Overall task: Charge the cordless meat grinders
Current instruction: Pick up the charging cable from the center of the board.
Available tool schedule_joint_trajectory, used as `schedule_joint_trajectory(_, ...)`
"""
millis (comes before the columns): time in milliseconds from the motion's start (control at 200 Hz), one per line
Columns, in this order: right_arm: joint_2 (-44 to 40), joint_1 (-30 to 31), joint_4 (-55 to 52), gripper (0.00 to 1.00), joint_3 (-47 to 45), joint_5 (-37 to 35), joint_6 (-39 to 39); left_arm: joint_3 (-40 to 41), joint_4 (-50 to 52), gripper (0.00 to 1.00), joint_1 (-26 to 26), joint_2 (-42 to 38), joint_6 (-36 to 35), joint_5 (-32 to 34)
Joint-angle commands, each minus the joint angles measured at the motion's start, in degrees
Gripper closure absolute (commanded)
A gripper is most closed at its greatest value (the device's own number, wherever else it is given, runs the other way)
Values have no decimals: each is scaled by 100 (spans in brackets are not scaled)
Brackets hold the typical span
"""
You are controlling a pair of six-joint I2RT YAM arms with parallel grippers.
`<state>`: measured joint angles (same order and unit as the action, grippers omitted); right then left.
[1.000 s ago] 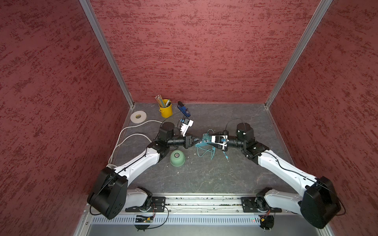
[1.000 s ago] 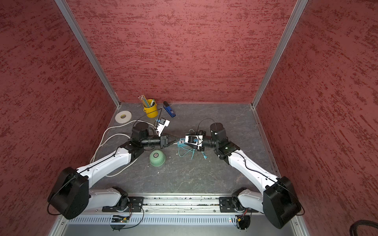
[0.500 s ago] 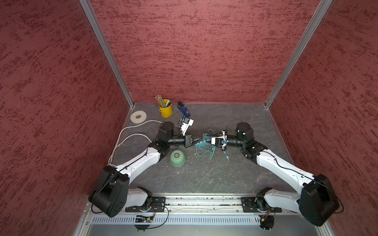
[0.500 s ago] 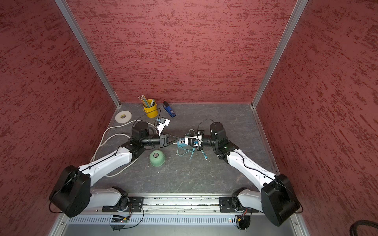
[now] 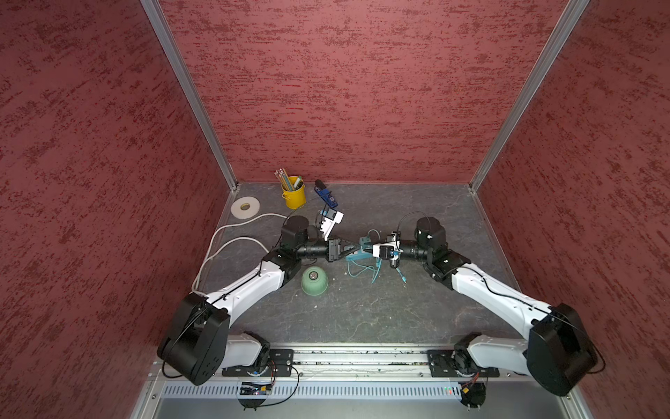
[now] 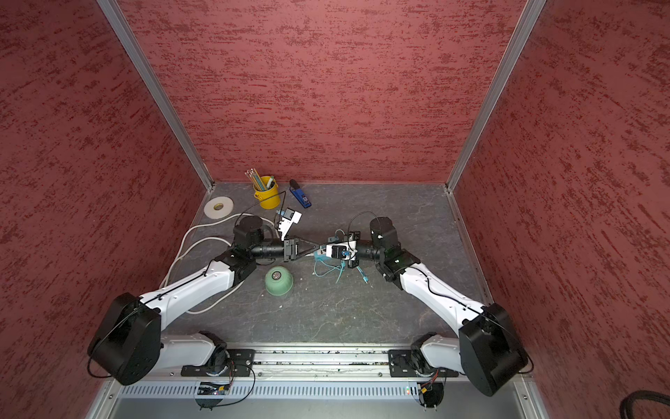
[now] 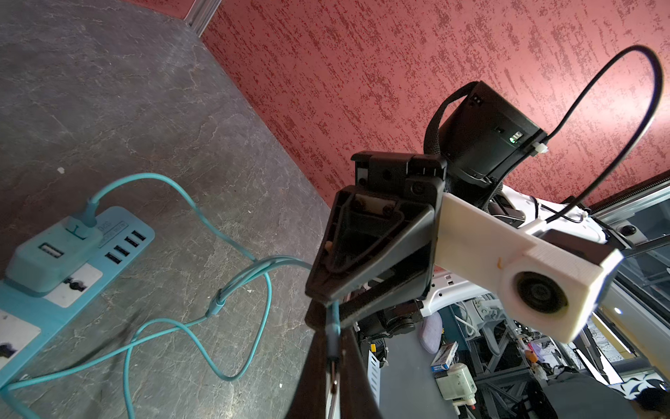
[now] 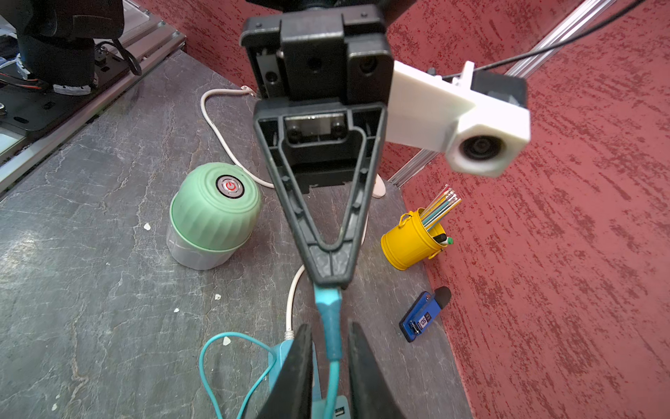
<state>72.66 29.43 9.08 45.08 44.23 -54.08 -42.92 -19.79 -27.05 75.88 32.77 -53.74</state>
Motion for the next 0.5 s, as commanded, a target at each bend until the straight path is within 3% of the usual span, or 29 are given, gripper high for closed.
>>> schedule_joint_trajectory(0, 53, 48, 173, 83, 67, 136, -21, -32, -153, 100, 33, 118, 25, -111)
schedule_joint_trajectory(496, 101, 53, 234, 100, 45, 138, -30, -95, -203, 100, 34, 209, 73, -137)
